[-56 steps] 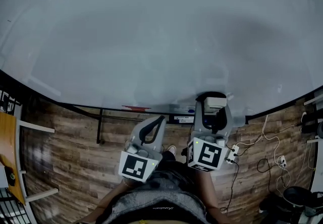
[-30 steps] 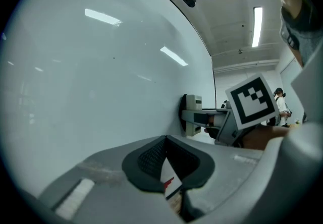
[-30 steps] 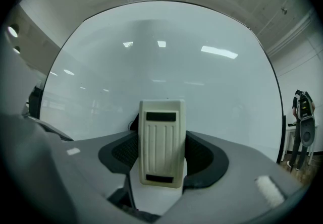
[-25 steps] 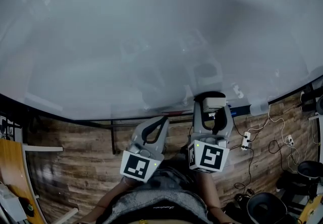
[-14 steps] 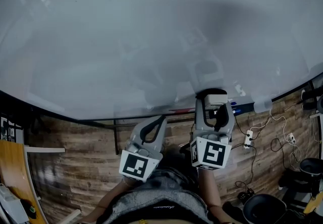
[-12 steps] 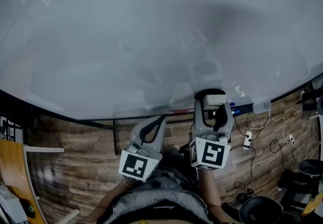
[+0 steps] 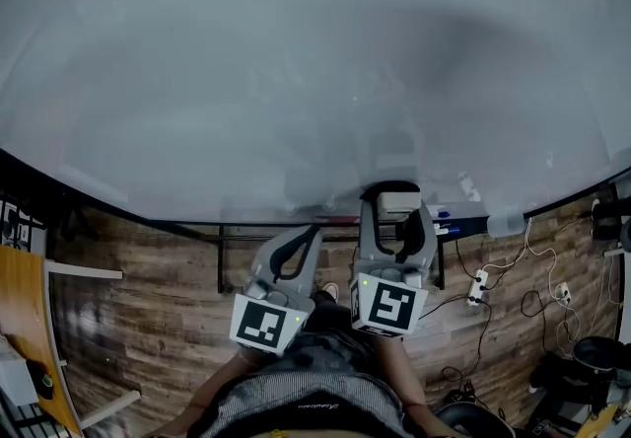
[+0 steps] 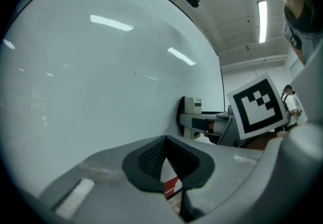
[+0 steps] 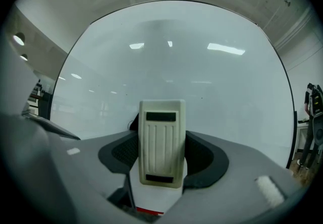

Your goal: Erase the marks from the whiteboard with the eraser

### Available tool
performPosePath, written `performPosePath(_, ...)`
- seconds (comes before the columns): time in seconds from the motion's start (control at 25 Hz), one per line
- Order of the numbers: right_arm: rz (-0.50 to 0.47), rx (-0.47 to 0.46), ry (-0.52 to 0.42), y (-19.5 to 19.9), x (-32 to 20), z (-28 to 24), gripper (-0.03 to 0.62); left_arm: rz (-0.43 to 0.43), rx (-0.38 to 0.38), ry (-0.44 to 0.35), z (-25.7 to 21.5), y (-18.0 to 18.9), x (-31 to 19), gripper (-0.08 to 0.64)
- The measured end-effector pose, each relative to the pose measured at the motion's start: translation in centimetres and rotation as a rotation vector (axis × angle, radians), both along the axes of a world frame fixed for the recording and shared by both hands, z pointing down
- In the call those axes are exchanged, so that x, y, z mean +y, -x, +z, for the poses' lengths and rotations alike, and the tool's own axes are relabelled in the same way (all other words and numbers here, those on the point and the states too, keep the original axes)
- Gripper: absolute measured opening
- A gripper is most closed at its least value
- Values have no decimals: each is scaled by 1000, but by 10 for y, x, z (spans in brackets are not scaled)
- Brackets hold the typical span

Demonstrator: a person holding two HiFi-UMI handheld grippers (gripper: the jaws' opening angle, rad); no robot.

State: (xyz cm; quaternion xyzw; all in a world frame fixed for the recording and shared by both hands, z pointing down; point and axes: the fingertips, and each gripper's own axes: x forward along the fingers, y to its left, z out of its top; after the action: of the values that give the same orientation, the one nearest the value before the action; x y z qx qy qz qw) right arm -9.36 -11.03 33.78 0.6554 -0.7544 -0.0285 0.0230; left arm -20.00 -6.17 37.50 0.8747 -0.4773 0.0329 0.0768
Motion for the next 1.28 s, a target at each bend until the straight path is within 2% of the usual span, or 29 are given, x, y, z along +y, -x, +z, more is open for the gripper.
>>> performPosePath(0.36,-18,-4,-25,2,1,-1,262,-58,13,7,9,-3,12,3)
performPosePath(0.6,9,-2,-18,6,1,0,261,-69,25,-2,6,17,10,3)
performPosePath(0.72,36,-13,-10,9,2,1,261,-48,21,-6,5,30,7,3)
performPosePath(1.04,58,-19,-3,76,8,-1,261,62,14,-4,4,80,6,3)
performPosePath(1.28,93,-14,-2,120,10,-1,261,89,20,-6,3,131,4,3)
